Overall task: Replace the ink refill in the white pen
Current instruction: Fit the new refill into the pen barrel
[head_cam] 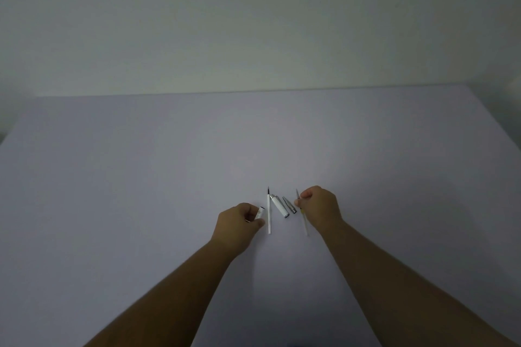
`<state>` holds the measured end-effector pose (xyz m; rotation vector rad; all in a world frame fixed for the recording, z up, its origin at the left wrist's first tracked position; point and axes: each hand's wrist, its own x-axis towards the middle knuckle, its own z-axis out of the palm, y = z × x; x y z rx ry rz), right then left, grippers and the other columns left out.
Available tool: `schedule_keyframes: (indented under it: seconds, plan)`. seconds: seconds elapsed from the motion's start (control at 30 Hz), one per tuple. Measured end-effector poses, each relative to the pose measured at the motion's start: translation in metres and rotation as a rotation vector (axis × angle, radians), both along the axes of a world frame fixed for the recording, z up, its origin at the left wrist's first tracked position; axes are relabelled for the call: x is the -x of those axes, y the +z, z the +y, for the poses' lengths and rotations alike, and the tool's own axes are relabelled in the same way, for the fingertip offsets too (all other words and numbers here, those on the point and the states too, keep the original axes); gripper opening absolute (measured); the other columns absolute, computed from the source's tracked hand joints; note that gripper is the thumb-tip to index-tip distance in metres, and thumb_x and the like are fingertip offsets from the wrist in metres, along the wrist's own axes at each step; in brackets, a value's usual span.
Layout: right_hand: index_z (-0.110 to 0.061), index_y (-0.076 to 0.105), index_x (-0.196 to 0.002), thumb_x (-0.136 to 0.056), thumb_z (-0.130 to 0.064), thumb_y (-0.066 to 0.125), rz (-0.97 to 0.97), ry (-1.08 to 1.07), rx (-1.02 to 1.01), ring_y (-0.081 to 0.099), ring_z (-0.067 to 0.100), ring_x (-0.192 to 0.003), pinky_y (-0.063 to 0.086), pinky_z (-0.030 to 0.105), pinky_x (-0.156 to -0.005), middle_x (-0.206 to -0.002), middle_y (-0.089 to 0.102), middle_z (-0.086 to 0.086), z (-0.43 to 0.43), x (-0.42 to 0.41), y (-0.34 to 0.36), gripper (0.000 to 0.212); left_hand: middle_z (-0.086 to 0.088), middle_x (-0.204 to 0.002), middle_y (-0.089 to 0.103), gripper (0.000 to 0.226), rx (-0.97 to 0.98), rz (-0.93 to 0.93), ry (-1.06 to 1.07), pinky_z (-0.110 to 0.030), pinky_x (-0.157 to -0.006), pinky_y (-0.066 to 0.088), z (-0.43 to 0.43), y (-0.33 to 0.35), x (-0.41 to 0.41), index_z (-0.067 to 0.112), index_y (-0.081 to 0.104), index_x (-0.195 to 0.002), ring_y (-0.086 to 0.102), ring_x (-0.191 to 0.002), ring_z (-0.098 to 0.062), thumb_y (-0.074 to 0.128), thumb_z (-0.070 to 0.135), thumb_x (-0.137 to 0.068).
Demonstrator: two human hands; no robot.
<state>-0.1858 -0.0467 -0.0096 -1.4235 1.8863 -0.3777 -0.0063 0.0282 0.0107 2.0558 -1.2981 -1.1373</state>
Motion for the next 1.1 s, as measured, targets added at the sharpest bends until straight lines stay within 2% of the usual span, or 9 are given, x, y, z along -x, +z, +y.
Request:
schedule_keyframes:
  seconds: [0.2, 0.33, 0.43, 0.53, 0.63, 0.73, 0.83, 0.97, 1.1]
  plan:
    - [-0.004, 0.067, -0.094, -0.083, -0.014, 0.063, 0.015, 0.032, 0.095, 0.062, 0.030, -0.098, 0.047, 0.032, -0.084, -0.099, 0.070, 0.015, 0.003, -0.007, 0.008, 0.015, 0.011, -0.071, 0.056, 0.010, 0.012, -0.027, 0.022, -0.034, -0.072, 0.057, 0.000, -0.001, -0.005, 0.018, 0.064, -0.087, 0.054, -0.067, -0.010, 0.069, 0.024, -0.081]
    - [-0.008, 0.067, -0.090, -0.086, -0.020, 0.055, 0.134, 0.309, 0.122, 0.062, 0.031, -0.094, 0.048, 0.034, -0.078, -0.097, 0.068, 0.015, 0.009, -0.036, 0.018, 0.018, 0.005, -0.083, 0.062, 0.025, 0.003, -0.073, 0.077, -0.024, -0.069, 0.045, 0.002, -0.002, -0.009, 0.014, 0.065, -0.104, 0.057, -0.078, -0.013, 0.067, 0.027, -0.082]
    - [-0.006, 0.065, -0.102, -0.090, -0.025, 0.053, 0.316, 0.524, 0.044, 0.063, 0.031, -0.098, 0.048, 0.033, -0.077, -0.105, 0.067, 0.014, 0.017, -0.060, 0.016, 0.025, 0.002, -0.088, 0.065, 0.026, -0.020, -0.068, 0.111, -0.028, -0.073, 0.053, 0.005, -0.001, -0.012, 0.013, 0.066, -0.105, 0.060, -0.080, -0.015, 0.066, 0.027, -0.083]
    - [-0.006, 0.062, -0.109, -0.091, -0.013, 0.050, 0.435, 0.587, 0.082, 0.062, 0.029, -0.106, 0.050, 0.035, -0.084, -0.114, 0.065, 0.012, 0.028, -0.069, 0.010, 0.023, 0.000, -0.088, 0.066, 0.025, -0.033, -0.050, 0.145, -0.036, -0.079, 0.058, 0.008, 0.000, -0.018, 0.013, 0.066, -0.104, 0.062, -0.082, -0.017, 0.067, 0.026, -0.083]
    - [-0.007, 0.062, -0.110, -0.089, -0.006, 0.047, 0.440, 0.587, 0.146, 0.052, 0.023, -0.122, 0.040, 0.031, -0.101, -0.124, 0.061, 0.010, 0.036, -0.070, 0.005, 0.025, -0.001, -0.090, 0.068, 0.024, -0.043, -0.057, 0.148, -0.037, -0.079, 0.058, 0.010, 0.000, -0.024, 0.015, 0.068, -0.102, 0.063, -0.082, -0.018, 0.068, 0.027, -0.082]
    - [-0.006, 0.062, -0.105, -0.087, -0.006, 0.047, 0.382, 0.522, 0.110, 0.049, 0.022, -0.125, 0.038, 0.030, -0.103, -0.126, 0.060, 0.010, 0.038, -0.073, 0.005, 0.024, 0.002, -0.087, 0.067, 0.022, -0.049, -0.045, 0.148, -0.037, -0.078, 0.058, 0.012, -0.001, -0.025, 0.017, 0.068, -0.102, 0.062, -0.080, -0.017, 0.068, 0.027, -0.081]
    - [-0.006, 0.065, -0.097, -0.087, -0.020, 0.052, 0.190, 0.287, 0.052, 0.064, 0.028, -0.095, 0.050, 0.032, -0.076, -0.102, 0.070, 0.012, 0.031, -0.076, 0.017, 0.022, 0.006, -0.083, 0.065, 0.022, -0.042, -0.046, 0.143, -0.028, -0.072, 0.053, 0.011, -0.001, -0.023, 0.017, 0.068, -0.101, 0.060, -0.075, -0.012, 0.069, 0.027, -0.081]
    - [-0.010, 0.067, -0.096, -0.083, -0.025, 0.058, -0.237, -0.007, 0.063, 0.064, 0.022, -0.080, 0.054, 0.034, -0.075, -0.088, 0.071, 0.006, 0.018, -0.071, 0.034, 0.022, 0.006, -0.085, 0.062, 0.023, -0.047, -0.078, 0.103, -0.022, -0.072, 0.042, 0.008, 0.003, -0.015, 0.016, 0.068, -0.102, 0.057, -0.076, -0.012, 0.069, 0.027, -0.082]
    - [-0.009, 0.068, -0.089, -0.082, -0.023, 0.060, -0.362, -0.033, 0.013, 0.055, 0.007, -0.057, 0.042, 0.021, -0.053, -0.065, 0.061, -0.005, 0.016, -0.064, 0.040, 0.018, 0.005, -0.084, 0.062, 0.019, -0.025, -0.057, 0.085, -0.017, -0.064, 0.039, 0.004, 0.007, -0.008, 0.016, 0.068, -0.098, 0.055, -0.072, -0.011, 0.069, 0.025, -0.082]
